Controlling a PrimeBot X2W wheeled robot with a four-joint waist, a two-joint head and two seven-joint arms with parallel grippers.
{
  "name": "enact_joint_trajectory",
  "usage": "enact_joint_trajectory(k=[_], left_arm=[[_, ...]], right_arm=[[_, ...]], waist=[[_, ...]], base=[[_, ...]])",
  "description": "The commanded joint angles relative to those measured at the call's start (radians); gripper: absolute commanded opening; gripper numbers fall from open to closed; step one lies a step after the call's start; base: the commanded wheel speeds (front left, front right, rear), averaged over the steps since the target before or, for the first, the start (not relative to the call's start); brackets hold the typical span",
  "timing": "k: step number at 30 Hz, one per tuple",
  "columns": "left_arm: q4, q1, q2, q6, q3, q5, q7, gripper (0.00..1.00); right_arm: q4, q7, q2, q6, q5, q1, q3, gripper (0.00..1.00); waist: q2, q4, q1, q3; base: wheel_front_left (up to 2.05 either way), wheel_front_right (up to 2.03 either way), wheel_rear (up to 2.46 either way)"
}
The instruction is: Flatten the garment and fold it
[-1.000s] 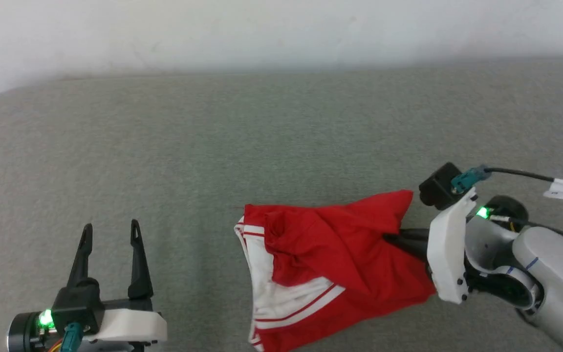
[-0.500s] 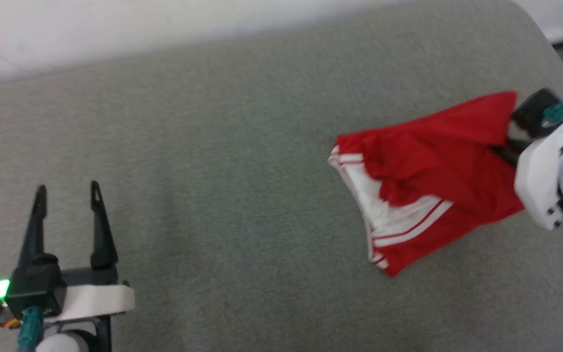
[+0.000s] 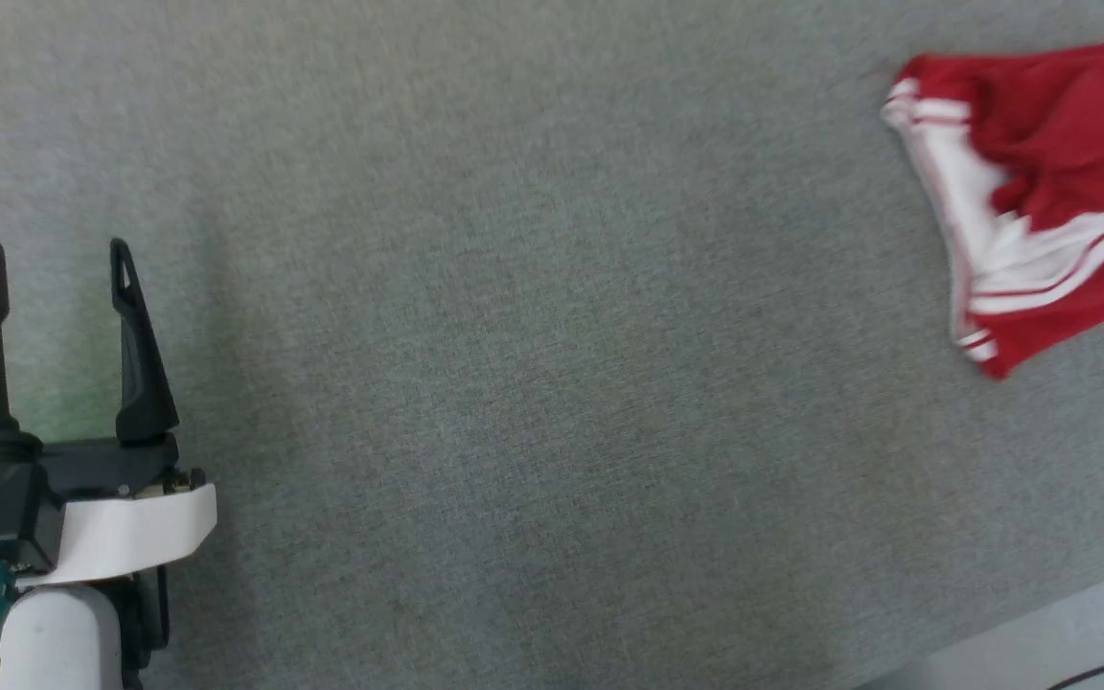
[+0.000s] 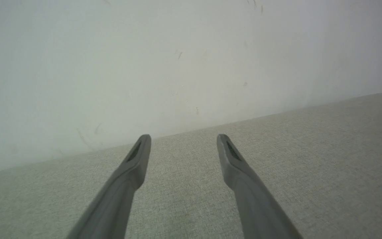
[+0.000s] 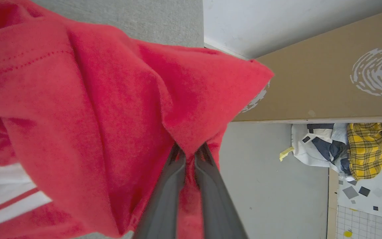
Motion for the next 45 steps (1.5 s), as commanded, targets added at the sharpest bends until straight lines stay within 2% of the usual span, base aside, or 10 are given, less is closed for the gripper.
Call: enact_joint_trajectory(k=[1,8,9,10,18,26,29,32,37,45], left_arm=[[-0.014,-0.018,0.006,0.0,-0.002,0.006,-0.005,1.0],[-0.037,-0.034,0.003,0.014,-0.019,0.005,-0.005,1.0],[-0.034,-0.035,0.0,0.016,-0.023,0.004,-0.005,1.0],[-0.03,-0.034,-0.003,0.019,-0.026,0.003,-0.005,1.0],[0.034,0.004,-0.045,0.036,-0.053,-0.015,-0.005,1.0],[0.083,0.081,-0.091,0.042,-0.029,-0.04,-0.005,1.0],[0.098,0.106,-0.102,0.037,-0.023,-0.044,-0.005,1.0],[0.111,0.125,-0.112,0.032,-0.015,-0.047,-0.005,1.0],[0.136,0.151,-0.126,0.018,-0.009,-0.049,-0.005,1.0],[0.185,0.179,-0.14,-0.008,-0.008,-0.055,-0.005,1.0]], right_arm=[[0.045,-0.019,0.012,-0.002,-0.021,-0.031,-0.028,0.0],[0.214,-0.077,0.075,-0.002,-0.105,-0.067,-0.107,0.0],[0.234,-0.076,0.089,-0.002,-0.103,-0.063,-0.116,0.39],[0.252,-0.08,0.098,-0.002,-0.104,-0.062,-0.126,1.0],[0.342,-0.256,0.067,-0.002,-0.179,-0.067,-0.19,1.0],[0.293,-0.493,0.108,-0.002,-0.229,-0.042,-0.326,1.0],[0.215,-0.507,0.149,-0.002,-0.249,-0.007,-0.38,1.0],[0.057,-0.508,0.203,-0.002,-0.277,0.06,-0.45,1.0],[-0.2,-0.509,0.344,-0.002,-0.313,0.257,-0.554,1.0],[-0.424,-0.509,0.505,-0.002,-0.319,0.548,-0.589,1.0]], waist=[[0.0,0.003,-0.0003,0.085],[0.0,0.027,-0.0003,0.1],[0.0,0.031,-0.0003,0.093],[0.0,0.034,-0.0003,0.083],[0.0,0.072,-0.0003,-0.077],[0.0,0.113,-0.0003,-0.241],[0.0,0.132,-0.0003,-0.289],[0.0,0.15,-0.0003,-0.328],[0.0,0.187,-0.0003,-0.391],[0.0,0.242,-0.0003,-0.459]], base=[[0.0,0.0,0.0],[0.0,0.0,0.0],[0.0,0.0,0.0],[0.0,0.0,0.0],[0.0,0.0,0.0],[0.0,0.0,0.0],[0.0,0.0,0.0],[0.0,0.0,0.0],[0.0,0.0,0.0],[0.0,0.0,0.0]])
